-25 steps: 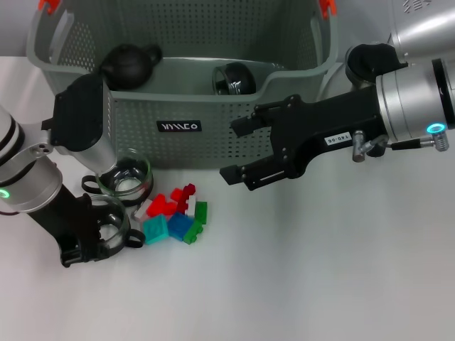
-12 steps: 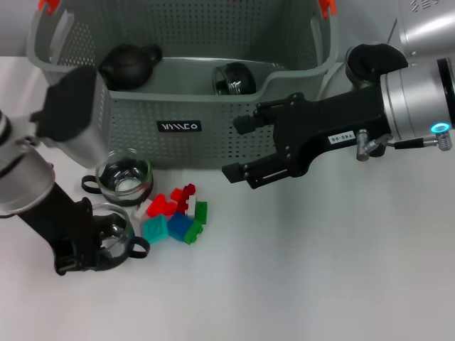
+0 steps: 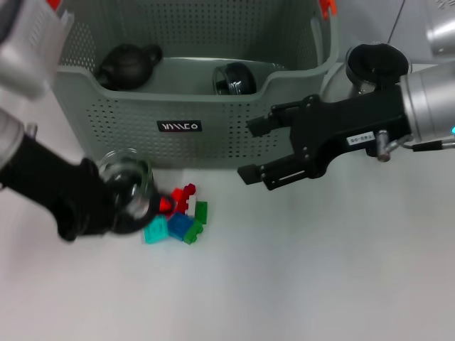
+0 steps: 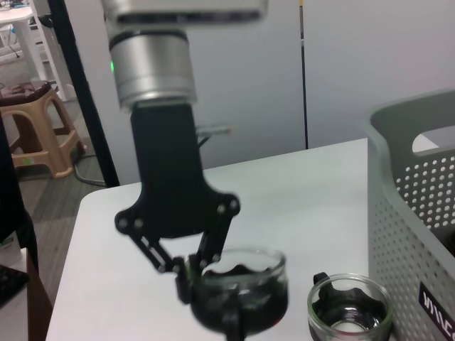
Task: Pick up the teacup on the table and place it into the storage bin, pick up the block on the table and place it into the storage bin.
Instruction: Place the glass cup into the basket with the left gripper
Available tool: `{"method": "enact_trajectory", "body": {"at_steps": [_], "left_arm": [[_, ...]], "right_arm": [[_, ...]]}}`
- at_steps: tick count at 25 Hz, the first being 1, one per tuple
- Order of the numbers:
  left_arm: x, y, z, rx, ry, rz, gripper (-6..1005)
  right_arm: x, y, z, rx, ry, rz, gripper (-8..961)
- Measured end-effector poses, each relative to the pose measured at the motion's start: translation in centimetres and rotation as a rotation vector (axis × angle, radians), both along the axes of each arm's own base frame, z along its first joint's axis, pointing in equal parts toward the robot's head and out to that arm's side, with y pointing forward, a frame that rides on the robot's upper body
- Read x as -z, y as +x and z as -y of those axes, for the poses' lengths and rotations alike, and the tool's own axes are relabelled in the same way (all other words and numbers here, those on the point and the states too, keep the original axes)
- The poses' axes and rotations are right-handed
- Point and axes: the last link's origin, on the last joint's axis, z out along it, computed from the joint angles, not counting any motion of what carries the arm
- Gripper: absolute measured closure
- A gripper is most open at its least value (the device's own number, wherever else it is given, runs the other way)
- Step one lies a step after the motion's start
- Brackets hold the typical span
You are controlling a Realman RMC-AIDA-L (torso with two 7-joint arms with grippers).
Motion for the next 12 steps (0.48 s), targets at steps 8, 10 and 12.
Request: {"method": "enact_trajectory", "body": {"at_steps": [8,10,12], "left_arm": [[-2.8,3.2,-3.1,0.042,0.194,0.165,955],[-3.1,3.9,-4.3,0.037,0.242,0.186,955],[-3.3,4.4,-5.5,0.027,0.279,0.206,956]], "right_arm": [[-0.7,1.3,0.1,0.020,-0.016,0.014,72],[-0.9,1.9,0.2,0.032,-0.034,0.024,72],[-1.1,2.5,0.3,0.045,-0.052,0.033,72]]}}
